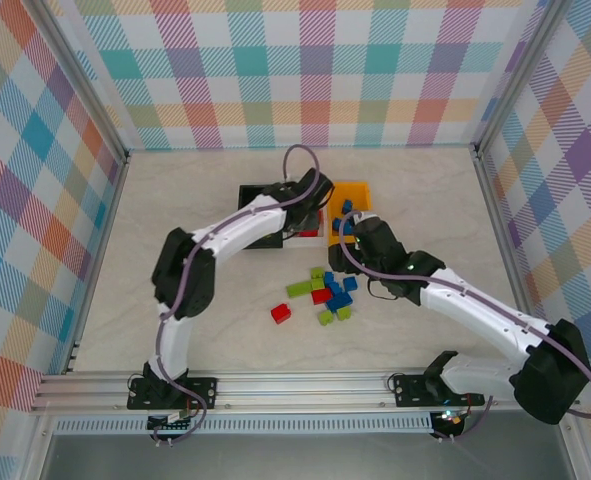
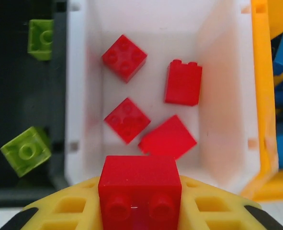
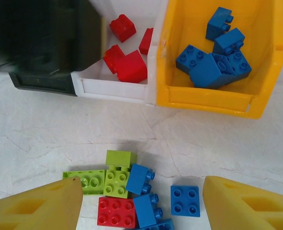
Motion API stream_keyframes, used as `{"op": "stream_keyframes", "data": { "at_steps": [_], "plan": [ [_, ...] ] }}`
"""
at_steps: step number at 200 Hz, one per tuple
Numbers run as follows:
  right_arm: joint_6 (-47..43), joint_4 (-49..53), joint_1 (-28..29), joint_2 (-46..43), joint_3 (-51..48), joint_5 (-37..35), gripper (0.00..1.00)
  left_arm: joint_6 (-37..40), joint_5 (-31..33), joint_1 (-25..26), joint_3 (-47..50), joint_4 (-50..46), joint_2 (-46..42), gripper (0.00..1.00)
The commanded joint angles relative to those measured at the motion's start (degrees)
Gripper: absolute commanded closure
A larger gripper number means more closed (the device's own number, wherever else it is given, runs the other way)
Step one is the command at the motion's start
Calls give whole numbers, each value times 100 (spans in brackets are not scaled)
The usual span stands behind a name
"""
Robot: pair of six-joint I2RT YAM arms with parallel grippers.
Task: Sort the legos into containers by color
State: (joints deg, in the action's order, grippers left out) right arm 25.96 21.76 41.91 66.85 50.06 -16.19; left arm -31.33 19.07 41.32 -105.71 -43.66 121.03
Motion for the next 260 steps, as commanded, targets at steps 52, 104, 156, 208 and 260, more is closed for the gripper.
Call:
{"op": "stream_keyframes", "data": {
  "at_steps": [52,104,156,208,260],
  "plan": [
    [85,162,-34,-478,-137,-207,32,251,234,-125,-1835,-1030,1312,63],
    [147,162,-41,-524,-137,-246,30,205,-6,-102,-1753,-983,1103,42],
    [173,171,-38,-613,-150,-376,29,76,-516,169,389,-4,-691,25],
    [208,15,-43,-507,-232,-330,28,-271,-1185,558,3367,386,-2435,12],
    [226,-109,-43,-314,-199,-287,28,-208,-1389,805,4585,188,-3110,1]
  ]
}}
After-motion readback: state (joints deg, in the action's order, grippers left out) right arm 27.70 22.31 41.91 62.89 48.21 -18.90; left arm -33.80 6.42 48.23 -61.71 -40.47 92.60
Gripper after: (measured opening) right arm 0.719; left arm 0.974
